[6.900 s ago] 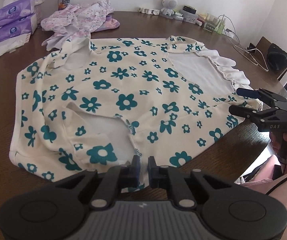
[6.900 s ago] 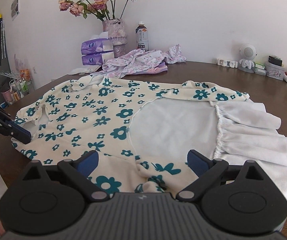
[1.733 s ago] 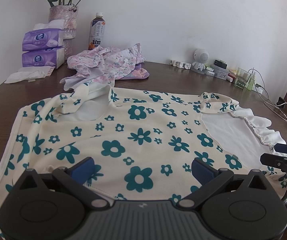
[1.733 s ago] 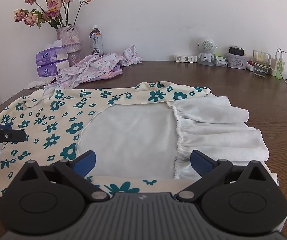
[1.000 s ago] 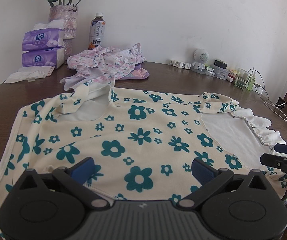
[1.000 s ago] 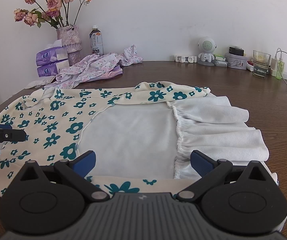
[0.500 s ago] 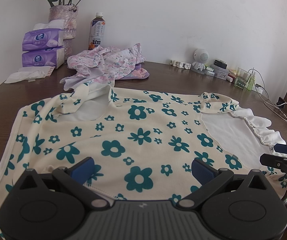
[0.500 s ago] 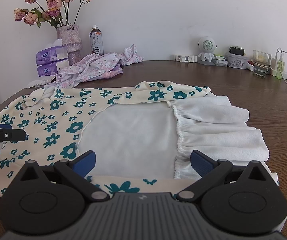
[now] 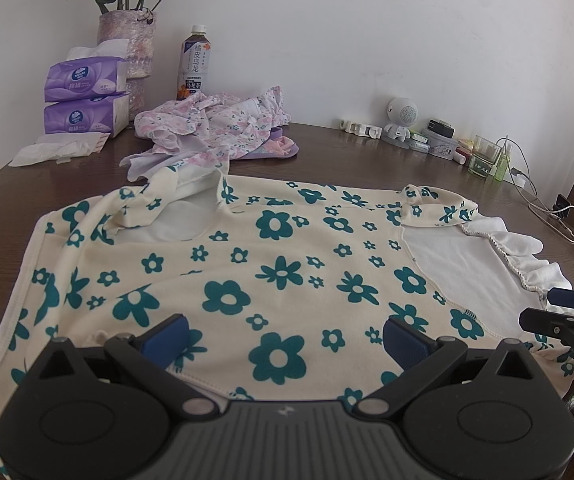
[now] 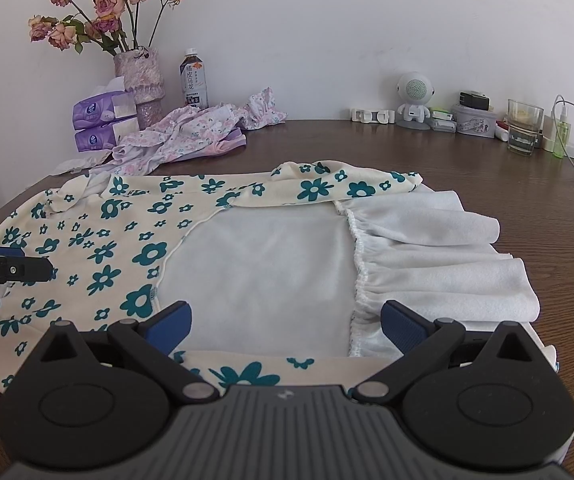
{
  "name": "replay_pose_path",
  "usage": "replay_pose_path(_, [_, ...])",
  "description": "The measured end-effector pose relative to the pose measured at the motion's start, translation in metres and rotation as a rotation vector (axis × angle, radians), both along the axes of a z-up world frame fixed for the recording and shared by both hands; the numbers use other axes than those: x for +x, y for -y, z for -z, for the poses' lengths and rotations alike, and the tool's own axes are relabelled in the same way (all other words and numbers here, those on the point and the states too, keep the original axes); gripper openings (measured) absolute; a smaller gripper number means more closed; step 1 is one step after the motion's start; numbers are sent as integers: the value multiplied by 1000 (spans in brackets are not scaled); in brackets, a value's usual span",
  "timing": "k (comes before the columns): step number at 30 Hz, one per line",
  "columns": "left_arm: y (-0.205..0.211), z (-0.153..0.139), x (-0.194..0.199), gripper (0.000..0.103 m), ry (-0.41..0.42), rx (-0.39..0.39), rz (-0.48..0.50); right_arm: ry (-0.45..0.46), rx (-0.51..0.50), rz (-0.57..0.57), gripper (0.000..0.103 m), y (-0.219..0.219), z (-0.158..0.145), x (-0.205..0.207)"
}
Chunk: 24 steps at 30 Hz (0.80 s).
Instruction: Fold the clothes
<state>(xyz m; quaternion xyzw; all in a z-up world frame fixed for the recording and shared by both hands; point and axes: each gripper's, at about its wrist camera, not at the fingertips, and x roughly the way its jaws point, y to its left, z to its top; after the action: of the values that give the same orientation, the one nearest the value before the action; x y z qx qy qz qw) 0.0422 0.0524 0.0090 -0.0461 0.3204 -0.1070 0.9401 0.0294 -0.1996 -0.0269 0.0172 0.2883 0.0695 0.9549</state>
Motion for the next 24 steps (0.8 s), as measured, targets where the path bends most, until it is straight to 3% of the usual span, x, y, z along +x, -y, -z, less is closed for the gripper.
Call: replay_pose_path(24, [0, 0, 0, 103, 0, 0, 0, 2, 9, 1, 102, 2, 0, 0])
